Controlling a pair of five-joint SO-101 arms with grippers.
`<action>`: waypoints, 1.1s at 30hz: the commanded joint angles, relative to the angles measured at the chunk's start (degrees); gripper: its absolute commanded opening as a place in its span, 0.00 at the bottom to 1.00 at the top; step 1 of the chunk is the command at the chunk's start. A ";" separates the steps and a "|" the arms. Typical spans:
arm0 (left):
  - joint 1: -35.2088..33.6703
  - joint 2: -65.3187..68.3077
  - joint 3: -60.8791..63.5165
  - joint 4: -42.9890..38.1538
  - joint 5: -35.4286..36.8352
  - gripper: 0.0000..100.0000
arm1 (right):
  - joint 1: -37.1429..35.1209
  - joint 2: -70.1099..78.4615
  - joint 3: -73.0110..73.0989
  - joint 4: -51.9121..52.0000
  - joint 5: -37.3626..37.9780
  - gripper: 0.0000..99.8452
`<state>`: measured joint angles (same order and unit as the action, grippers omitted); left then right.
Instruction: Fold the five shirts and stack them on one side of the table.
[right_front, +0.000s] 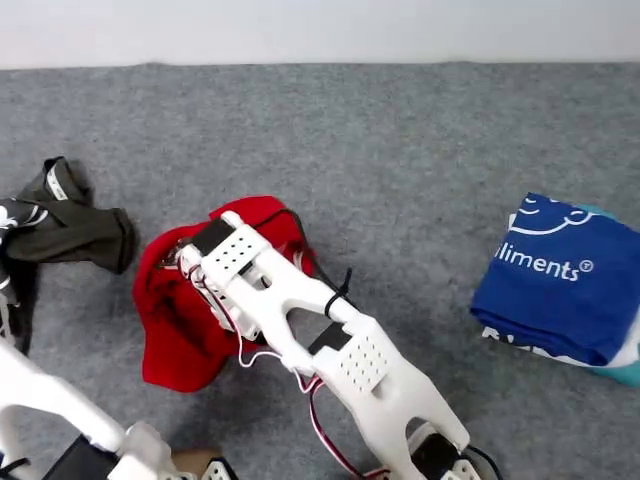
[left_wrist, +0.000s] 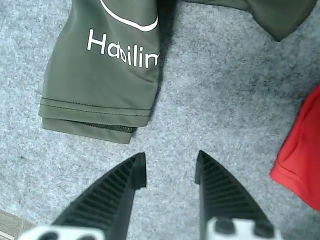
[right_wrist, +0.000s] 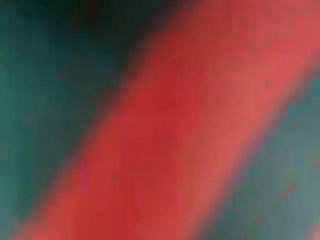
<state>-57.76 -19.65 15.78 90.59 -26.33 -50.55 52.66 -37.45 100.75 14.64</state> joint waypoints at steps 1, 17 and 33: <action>-0.26 -0.26 -2.24 0.53 -0.44 0.17 | 0.75 0.75 -0.35 2.15 0.79 0.01; 11.08 -11.87 1.54 0.53 -0.44 0.17 | 19.12 -40.48 -0.35 1.71 10.73 0.01; 50.46 -13.71 20.97 6.33 -0.35 0.17 | 35.56 -45.67 -0.53 -4.44 10.90 0.01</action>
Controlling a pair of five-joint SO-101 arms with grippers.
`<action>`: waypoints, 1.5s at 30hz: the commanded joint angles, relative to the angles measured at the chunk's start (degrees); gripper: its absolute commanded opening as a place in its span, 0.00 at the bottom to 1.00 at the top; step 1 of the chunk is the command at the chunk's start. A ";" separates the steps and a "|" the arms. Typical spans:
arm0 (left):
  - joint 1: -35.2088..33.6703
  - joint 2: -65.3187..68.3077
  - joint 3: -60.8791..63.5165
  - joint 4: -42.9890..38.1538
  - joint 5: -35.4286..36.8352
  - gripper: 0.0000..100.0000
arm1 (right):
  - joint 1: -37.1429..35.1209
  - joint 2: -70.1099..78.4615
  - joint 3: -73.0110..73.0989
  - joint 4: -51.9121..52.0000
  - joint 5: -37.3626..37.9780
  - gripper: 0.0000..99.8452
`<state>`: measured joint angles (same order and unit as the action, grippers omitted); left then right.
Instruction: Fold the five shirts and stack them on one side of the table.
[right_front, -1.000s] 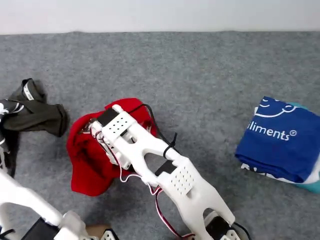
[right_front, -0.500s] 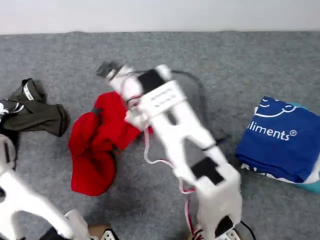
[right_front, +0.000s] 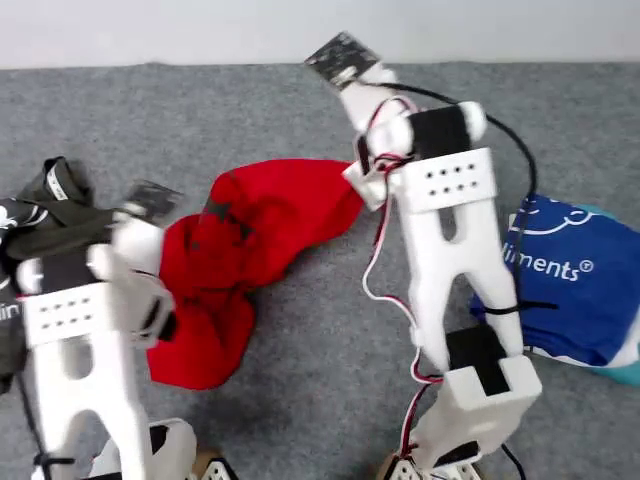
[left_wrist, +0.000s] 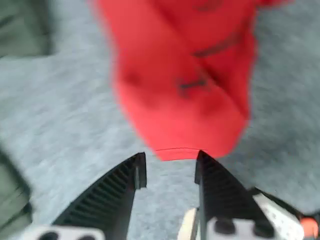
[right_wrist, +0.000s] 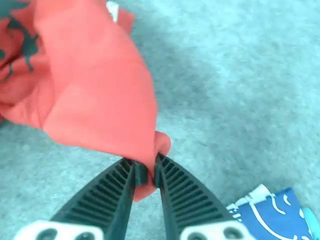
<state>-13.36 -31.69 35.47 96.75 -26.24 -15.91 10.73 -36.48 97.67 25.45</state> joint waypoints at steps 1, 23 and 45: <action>7.65 -1.58 1.89 -0.62 -0.44 0.17 | 0.92 -3.65 -1.49 -1.36 0.09 0.01; -3.96 33.67 -24.75 -14.07 1.93 0.17 | 13.32 -9.54 -1.49 0.84 0.62 0.01; 24.62 27.08 -17.10 -0.26 5.45 0.17 | 9.54 -8.84 -1.14 3.47 0.35 0.01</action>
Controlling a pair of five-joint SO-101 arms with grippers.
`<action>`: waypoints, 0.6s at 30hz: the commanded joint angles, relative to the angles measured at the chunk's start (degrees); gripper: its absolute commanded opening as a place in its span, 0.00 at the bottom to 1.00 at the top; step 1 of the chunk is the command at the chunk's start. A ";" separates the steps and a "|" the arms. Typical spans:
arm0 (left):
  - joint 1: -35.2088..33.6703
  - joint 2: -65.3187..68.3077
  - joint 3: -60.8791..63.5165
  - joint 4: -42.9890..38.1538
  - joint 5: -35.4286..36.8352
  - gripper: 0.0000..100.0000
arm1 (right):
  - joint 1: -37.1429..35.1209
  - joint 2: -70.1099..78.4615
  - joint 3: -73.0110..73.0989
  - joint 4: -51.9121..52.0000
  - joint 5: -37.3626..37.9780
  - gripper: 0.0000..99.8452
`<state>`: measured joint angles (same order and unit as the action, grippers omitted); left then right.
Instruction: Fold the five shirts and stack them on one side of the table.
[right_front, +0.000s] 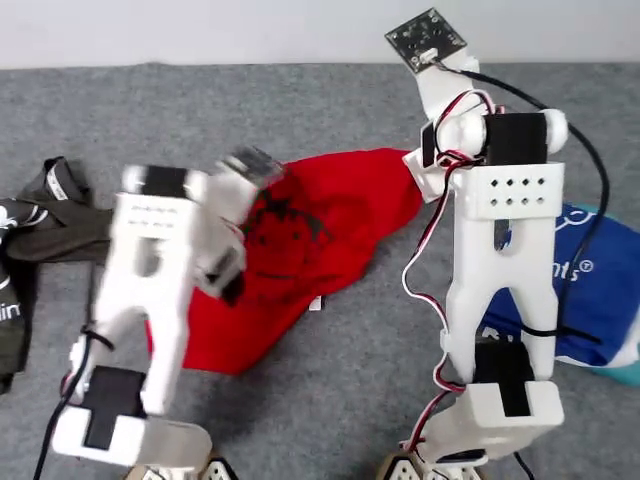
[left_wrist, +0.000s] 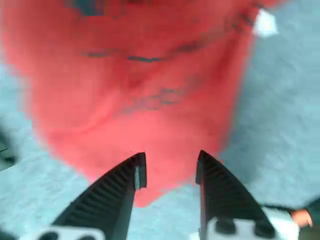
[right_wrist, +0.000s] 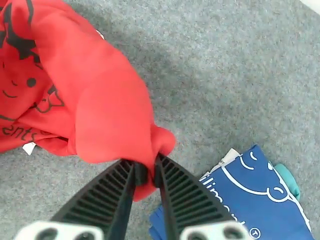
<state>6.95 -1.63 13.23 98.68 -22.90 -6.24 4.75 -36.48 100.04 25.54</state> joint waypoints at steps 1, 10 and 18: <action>5.36 -2.81 7.34 -4.22 3.16 0.17 | -0.13 -2.86 -1.14 1.19 0.26 0.01; 10.02 5.54 20.09 -21.01 7.38 0.17 | -0.04 -0.92 -1.14 1.45 0.09 0.01; 2.99 11.52 15.16 -23.47 7.38 0.04 | 0.57 -0.48 -1.14 2.07 0.00 0.01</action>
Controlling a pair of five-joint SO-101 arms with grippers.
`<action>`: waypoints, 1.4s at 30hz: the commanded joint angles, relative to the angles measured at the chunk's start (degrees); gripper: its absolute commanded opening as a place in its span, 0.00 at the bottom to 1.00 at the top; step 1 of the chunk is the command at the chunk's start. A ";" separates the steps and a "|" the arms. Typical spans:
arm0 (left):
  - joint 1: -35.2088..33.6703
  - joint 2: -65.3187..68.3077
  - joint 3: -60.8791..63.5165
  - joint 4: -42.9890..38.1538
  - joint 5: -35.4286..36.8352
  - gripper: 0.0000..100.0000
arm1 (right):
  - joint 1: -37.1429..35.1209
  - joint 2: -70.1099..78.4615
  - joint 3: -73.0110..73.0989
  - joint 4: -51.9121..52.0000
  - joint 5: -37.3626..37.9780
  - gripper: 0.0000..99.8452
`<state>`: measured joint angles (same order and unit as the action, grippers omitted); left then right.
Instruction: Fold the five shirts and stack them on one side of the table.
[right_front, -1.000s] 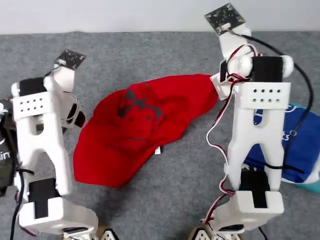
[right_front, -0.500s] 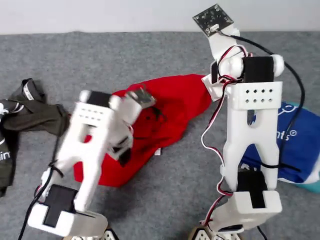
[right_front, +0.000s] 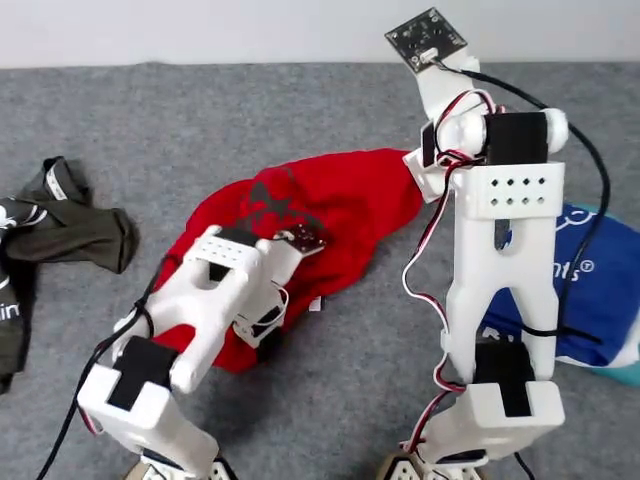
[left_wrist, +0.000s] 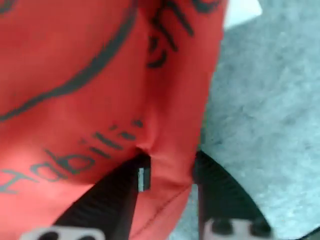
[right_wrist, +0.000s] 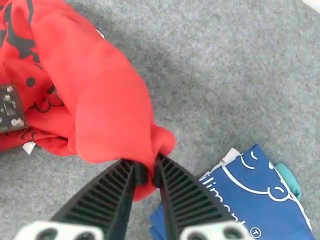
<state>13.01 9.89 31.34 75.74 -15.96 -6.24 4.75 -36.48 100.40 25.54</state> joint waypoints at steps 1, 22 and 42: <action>-3.69 -0.44 -3.74 0.53 0.35 0.01 | 0.92 -0.48 -1.14 1.71 0.00 0.01; -5.27 -45.54 -3.65 22.33 -7.12 0.00 | -0.40 -7.69 -1.49 0.31 2.37 0.01; -22.42 -7.65 -15.87 10.81 -7.65 0.17 | -5.05 12.79 -1.49 -9.36 2.20 0.01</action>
<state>-9.23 1.98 22.90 80.75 -22.99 -11.25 18.37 -36.48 91.87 27.30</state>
